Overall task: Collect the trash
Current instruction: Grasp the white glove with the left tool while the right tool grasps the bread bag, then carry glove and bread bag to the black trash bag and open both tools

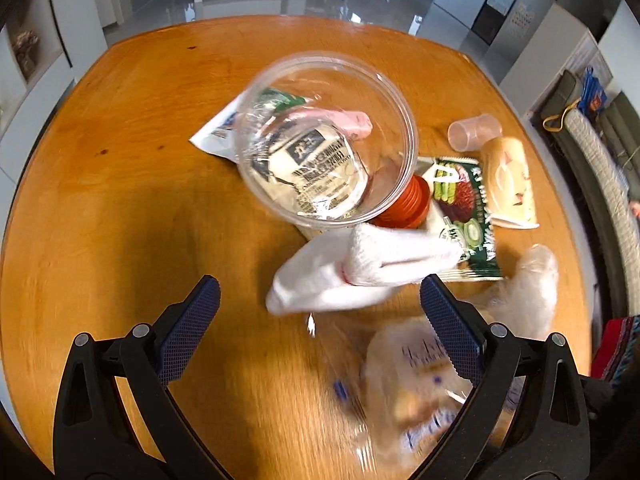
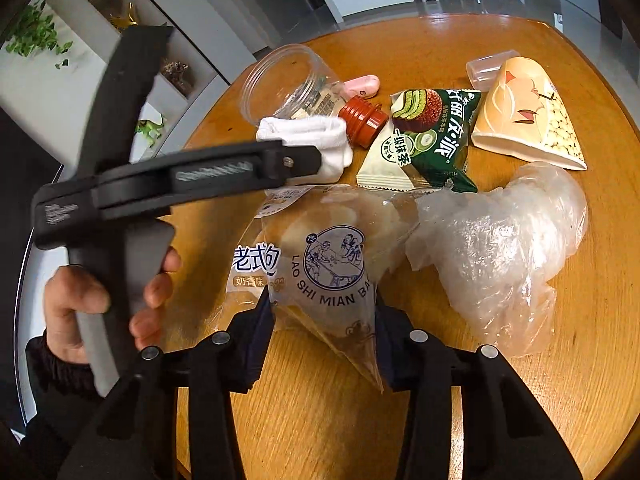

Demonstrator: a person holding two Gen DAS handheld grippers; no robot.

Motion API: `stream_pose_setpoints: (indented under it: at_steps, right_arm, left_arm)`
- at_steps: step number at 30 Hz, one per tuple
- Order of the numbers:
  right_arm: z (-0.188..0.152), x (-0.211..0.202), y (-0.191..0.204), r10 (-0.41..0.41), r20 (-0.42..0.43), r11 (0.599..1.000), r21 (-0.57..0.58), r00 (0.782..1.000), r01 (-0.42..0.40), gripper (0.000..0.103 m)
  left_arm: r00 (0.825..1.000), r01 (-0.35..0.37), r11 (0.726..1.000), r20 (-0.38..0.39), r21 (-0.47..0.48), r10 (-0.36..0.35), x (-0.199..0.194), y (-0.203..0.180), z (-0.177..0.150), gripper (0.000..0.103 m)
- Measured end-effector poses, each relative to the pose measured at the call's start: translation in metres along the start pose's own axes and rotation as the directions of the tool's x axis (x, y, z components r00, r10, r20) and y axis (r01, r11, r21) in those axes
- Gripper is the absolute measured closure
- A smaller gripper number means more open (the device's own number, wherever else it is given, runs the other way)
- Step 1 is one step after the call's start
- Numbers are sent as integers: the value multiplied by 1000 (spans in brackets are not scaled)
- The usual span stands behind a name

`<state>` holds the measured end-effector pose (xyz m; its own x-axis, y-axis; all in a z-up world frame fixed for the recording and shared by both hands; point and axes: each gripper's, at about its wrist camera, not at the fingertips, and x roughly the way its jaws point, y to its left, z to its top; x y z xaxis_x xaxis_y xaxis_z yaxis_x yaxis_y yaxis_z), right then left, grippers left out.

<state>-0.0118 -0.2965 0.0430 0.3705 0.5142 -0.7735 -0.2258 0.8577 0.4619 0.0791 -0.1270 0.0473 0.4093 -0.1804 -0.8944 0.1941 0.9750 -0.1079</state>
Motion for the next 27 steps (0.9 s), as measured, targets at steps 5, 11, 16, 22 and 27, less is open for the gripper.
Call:
stream_pose_setpoints:
  at_steps: [5, 11, 16, 22, 27]
  right_arm:
    - [-4, -1, 5, -18, 1, 1000, -21, 1000, 18, 57]
    - [-6, -1, 12, -44, 6, 999, -29, 999, 44, 57]
    - [-9, -1, 22, -68, 7, 997, -36, 998, 68, 57]
    - [-15, 5, 40, -78, -1, 995, -57, 997, 78, 57]
    - [-22, 6, 68, -78, 3, 992, -98, 997, 78, 57]
  left_arm:
    - [999, 31, 999, -14, 16, -31, 3, -1, -5, 75]
    - [997, 35, 998, 64, 52, -38, -39, 2, -22, 82]
    - [990, 42, 996, 134, 72, -52, -83, 8, -44, 82]
    - [977, 52, 997, 203, 64, -64, -120, 17, -73, 82]
    - [969, 44, 999, 243, 24, -49, -142, 42, -99, 82]
